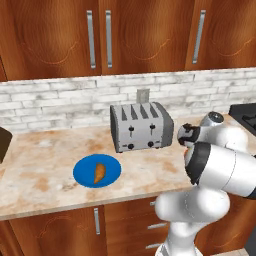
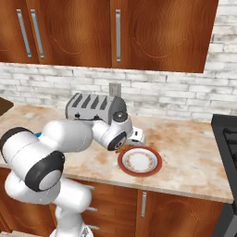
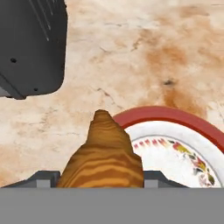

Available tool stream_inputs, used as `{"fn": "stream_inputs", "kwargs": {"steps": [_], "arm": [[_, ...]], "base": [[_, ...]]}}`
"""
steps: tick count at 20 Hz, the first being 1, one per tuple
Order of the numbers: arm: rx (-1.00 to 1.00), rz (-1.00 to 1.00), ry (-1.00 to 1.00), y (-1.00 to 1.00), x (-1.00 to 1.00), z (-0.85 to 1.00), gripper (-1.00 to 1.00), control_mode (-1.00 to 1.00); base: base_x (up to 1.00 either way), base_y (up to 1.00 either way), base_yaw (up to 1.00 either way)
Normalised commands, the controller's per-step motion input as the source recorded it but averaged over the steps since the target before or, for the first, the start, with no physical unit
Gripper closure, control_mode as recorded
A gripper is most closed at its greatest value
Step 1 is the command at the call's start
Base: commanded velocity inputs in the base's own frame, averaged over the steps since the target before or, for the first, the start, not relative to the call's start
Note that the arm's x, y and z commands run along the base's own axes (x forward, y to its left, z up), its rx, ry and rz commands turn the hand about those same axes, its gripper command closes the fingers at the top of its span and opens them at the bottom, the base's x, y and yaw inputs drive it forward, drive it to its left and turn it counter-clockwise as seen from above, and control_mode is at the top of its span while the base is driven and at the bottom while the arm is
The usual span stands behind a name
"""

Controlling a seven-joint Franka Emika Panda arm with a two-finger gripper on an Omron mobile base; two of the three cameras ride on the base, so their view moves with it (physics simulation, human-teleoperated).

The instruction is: Place the pastries on the plates.

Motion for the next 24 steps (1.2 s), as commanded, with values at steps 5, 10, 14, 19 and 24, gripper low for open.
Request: {"fn": "stream_inputs", "kwargs": {"steps": [5,10,14,19,24], "arm": [[0.00,0.00,0.14,-0.96,0.00,-0.35,1.00,-1.00],[0.00,0.00,0.03,-0.27,-0.11,-0.61,1.00,-1.00],[0.00,-0.02,0.00,0.00,-0.31,-0.52,1.00,-1.00],[0.00,-0.01,0.00,0.06,0.06,-0.58,1.00,-1.00],[0.00,0.00,-0.07,-0.02,-0.32,-0.04,-1.00,-1.00]], "base": [[0.00,0.00,0.00],[0.00,0.00,0.00],[0.00,0.00,0.00],[0.00,0.00,0.00],[0.00,0.00,0.00]]}}
